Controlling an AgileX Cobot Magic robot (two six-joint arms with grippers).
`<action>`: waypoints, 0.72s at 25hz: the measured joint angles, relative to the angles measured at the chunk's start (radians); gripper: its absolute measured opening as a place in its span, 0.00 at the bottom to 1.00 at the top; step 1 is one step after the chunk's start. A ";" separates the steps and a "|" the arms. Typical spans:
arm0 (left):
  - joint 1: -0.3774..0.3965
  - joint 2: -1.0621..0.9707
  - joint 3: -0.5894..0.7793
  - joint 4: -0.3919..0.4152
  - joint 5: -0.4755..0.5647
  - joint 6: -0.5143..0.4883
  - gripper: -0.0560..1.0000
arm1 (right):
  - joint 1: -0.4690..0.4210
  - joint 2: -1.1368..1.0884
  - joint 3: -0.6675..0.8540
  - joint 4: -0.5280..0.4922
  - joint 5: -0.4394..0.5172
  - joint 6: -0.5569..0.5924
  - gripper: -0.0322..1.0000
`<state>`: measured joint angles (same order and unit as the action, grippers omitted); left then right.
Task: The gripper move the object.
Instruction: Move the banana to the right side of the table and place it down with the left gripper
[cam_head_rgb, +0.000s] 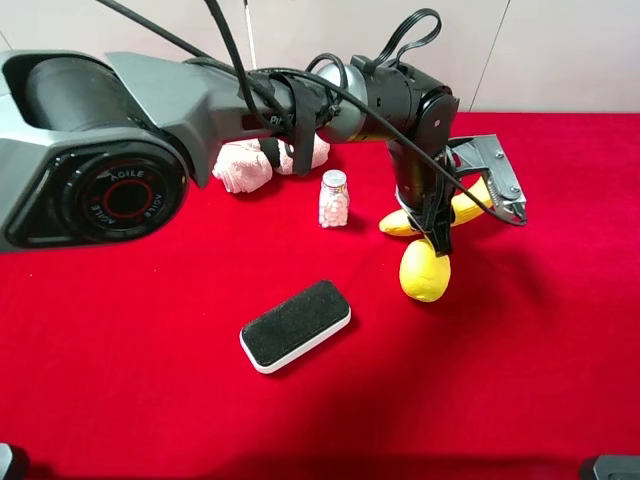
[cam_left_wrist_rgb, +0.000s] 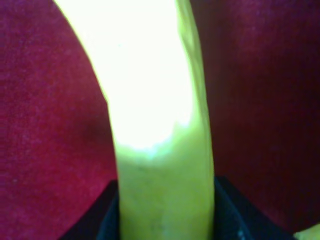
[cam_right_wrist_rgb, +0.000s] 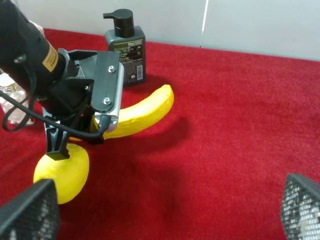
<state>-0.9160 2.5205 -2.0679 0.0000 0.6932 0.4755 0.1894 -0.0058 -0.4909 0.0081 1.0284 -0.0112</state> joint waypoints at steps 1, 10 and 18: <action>0.000 0.000 0.000 0.000 0.000 0.000 0.40 | 0.000 0.000 0.000 0.000 0.000 0.000 0.70; 0.000 0.000 0.000 0.011 -0.009 0.000 0.63 | 0.000 0.000 0.000 0.000 0.000 0.000 0.70; 0.001 0.000 -0.002 0.019 -0.035 0.000 0.86 | 0.000 0.000 0.000 0.000 0.000 0.000 0.70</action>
<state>-0.9150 2.5205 -2.0699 0.0186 0.6579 0.4752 0.1894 -0.0058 -0.4909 0.0081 1.0284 -0.0112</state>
